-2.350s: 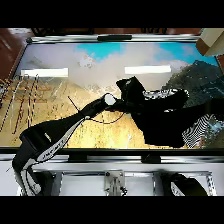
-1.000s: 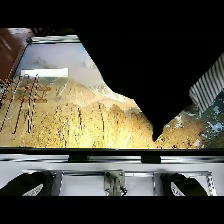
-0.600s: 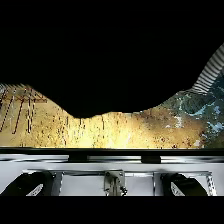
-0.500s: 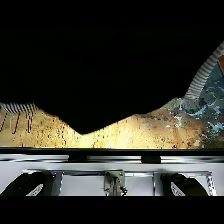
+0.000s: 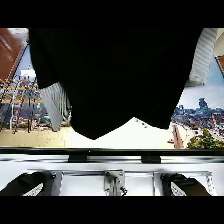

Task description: Fold the shirts.

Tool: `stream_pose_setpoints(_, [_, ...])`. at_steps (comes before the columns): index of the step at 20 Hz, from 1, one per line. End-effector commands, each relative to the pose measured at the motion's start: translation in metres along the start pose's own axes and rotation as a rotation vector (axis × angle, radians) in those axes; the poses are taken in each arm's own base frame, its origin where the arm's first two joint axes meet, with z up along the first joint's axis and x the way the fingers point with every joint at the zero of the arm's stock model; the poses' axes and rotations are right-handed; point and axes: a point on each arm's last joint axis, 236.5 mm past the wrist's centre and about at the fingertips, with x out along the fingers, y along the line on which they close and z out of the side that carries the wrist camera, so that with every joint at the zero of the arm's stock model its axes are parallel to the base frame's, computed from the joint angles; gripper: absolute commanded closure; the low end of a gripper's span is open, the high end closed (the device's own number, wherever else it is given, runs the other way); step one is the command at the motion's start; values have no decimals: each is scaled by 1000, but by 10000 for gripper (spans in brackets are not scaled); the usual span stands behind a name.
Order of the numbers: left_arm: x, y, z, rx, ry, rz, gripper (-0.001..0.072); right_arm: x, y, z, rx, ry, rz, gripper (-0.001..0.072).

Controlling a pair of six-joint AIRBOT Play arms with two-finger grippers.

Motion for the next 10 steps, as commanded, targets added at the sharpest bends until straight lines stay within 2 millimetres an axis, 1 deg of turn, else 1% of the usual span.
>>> stream_pose_setpoints(1, [28,13,7,-60,-88,12,656,20,-8,26,-5,-137,-20,650])
stream_pose_setpoints(2, [32,18,8,-58,-91,21,656,29,-10,22,-1,-135,-20,650])
stream_pose_setpoints(4, [33,28,11,-50,-97,42,655,49,-14,14,12,-133,-23,650])
stream_pose_setpoints(6, [31,37,16,-53,-109,60,656,65,-19,12,17,-159,-29,650])
stream_pose_setpoints(7, [30,37,20,-84,-117,61,655,68,-20,18,26,-192,-27,650])
stream_pose_setpoints(8, [29,35,26,-124,-134,51,655,67,-16,27,48,-231,-13,650])
stream_pose_setpoints(10, [28,26,37,-129,-165,30,655,57,-14,43,61,-286,-2,650])
